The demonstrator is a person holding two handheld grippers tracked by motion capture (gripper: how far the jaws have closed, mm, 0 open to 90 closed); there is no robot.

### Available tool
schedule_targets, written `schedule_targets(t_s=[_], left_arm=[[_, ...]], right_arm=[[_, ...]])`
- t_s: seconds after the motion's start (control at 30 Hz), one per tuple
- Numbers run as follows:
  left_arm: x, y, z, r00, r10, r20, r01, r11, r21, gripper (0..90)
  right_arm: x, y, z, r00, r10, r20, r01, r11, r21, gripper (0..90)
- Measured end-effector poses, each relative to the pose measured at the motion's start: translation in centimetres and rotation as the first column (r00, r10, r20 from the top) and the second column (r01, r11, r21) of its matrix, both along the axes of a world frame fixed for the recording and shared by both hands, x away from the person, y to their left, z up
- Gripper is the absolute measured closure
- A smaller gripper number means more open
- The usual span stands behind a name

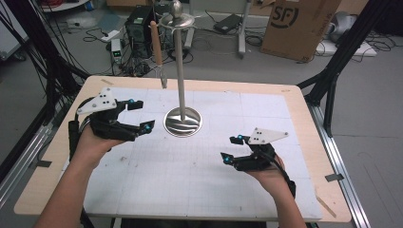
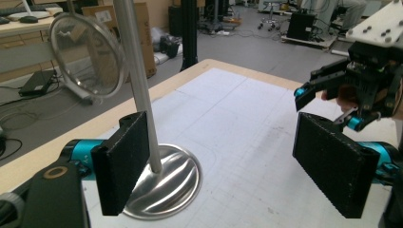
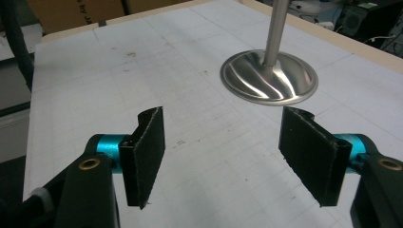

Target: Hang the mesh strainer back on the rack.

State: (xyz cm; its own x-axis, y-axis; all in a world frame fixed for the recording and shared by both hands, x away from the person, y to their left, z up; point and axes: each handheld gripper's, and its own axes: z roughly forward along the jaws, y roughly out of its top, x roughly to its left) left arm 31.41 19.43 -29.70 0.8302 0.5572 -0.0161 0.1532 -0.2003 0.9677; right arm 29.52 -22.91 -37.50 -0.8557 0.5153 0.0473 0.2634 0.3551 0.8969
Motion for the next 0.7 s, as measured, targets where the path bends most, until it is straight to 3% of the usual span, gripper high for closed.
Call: schedule_targets(t_s=[0.5,0.7], left_arm=[[-1.3,-0.4,-3.2,0.9996,-0.026,-0.012,0.026,0.9996,0.009,17.5],[-1.6,-0.6,-4.9,0.9982,-0.048,-0.037,0.05,0.9979,0.042,17.3]], right_arm=[[0.0,-1.6,-0.2,0.9988,-0.049,0.0,0.049,0.9987,0.014,28.8],[-0.2,-1.5,-0.4,0.9982,-0.06,0.0,0.06,0.9982,-0.002,27.9]])
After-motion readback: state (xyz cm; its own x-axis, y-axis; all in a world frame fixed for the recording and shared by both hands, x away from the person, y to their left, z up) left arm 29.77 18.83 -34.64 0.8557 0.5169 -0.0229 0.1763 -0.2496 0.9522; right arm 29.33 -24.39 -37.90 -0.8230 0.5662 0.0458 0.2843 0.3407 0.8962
